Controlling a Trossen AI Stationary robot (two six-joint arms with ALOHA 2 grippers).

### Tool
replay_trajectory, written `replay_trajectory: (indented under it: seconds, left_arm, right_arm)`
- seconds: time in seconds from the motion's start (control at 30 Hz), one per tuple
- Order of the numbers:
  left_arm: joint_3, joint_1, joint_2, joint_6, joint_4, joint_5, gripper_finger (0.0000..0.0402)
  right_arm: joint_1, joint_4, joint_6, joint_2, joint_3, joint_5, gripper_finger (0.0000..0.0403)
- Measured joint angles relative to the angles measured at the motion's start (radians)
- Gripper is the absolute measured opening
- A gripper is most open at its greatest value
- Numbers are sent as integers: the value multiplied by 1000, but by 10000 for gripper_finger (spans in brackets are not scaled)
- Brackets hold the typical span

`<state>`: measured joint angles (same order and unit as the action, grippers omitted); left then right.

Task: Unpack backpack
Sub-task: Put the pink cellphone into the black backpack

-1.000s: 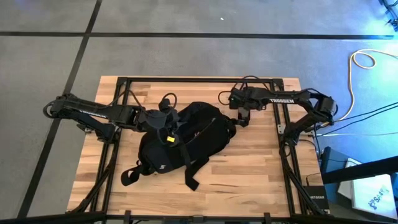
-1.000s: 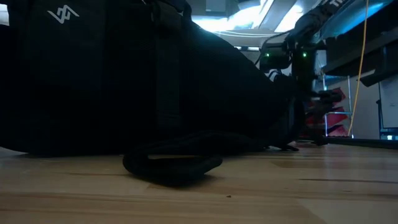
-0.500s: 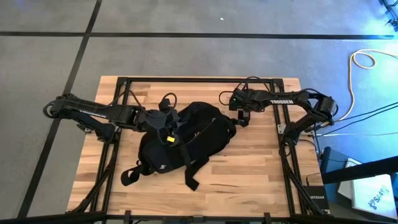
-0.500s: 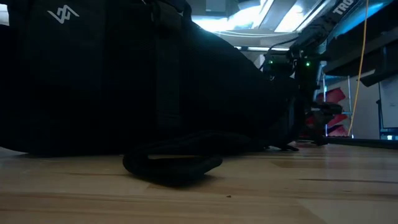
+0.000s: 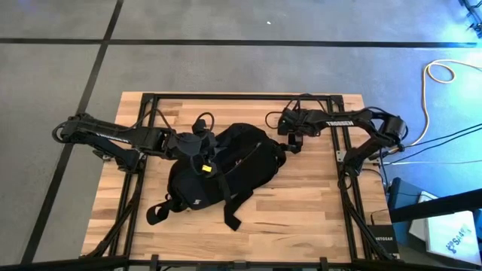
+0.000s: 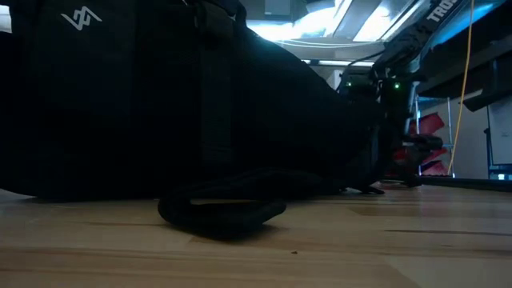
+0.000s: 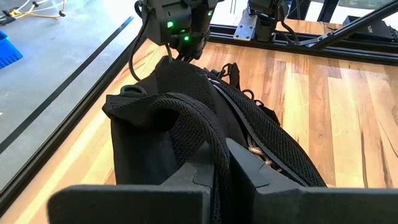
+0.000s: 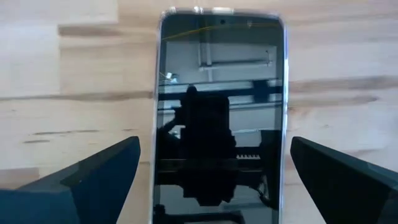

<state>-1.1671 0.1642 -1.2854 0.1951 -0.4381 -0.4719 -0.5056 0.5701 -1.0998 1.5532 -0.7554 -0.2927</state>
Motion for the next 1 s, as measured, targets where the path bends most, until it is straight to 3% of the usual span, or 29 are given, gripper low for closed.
replay_trajectory:
  seconds: [0.47,0.8,1.0]
  left_arm:
    - [0,0,0,0,0,0,5]
    - [0,0,0,0,0,0,5]
    - [0,0,0,0,0,0,5]
  right_arm:
    - [1,-43,-3,54,-1,16,392]
    - [1,-45,-25,54,-2,27,335]
    - [1,-46,-36,54,-2,33,351]
